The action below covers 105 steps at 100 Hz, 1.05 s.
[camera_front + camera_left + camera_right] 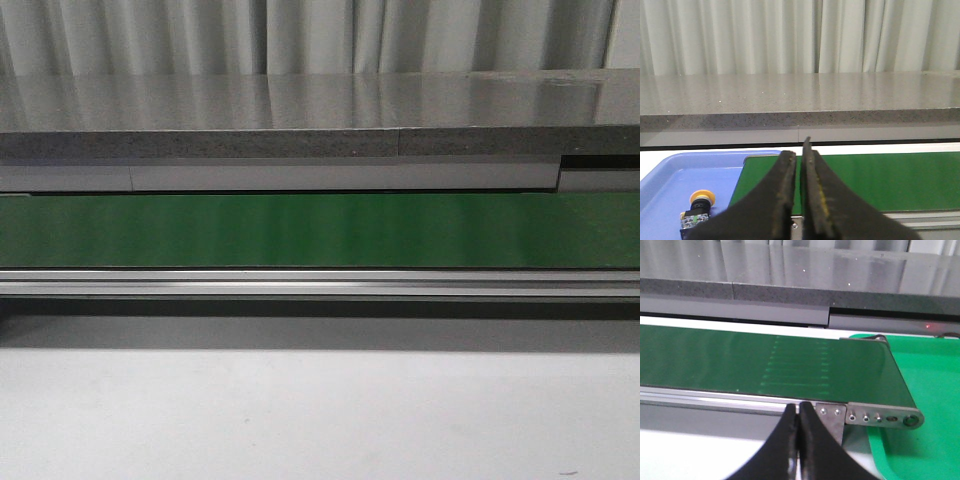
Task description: Move button from right to left
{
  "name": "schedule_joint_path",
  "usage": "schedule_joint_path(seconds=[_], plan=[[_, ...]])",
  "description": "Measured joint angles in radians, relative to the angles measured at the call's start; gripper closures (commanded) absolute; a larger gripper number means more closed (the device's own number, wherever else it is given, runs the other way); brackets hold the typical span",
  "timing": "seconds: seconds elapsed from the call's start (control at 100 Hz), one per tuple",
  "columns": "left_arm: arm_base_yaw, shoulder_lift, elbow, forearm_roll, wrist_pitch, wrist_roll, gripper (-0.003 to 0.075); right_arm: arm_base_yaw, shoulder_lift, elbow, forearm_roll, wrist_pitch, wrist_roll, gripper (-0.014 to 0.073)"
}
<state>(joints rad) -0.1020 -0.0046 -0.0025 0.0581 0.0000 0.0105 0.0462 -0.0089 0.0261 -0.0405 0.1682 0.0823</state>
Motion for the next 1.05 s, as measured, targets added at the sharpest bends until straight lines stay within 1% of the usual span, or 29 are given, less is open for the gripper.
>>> schedule_joint_path(seconds=[0.22, 1.05], plan=[[0.000, 0.000, 0.000, 0.000, 0.000, 0.000, 0.0715, 0.003, 0.000, 0.002, 0.000, -0.022, 0.002, 0.0662], [0.000, 0.000, 0.000, 0.000, 0.000, 0.000, 0.0715, 0.003, 0.000, 0.004, 0.000, -0.023, 0.004, 0.0662]])
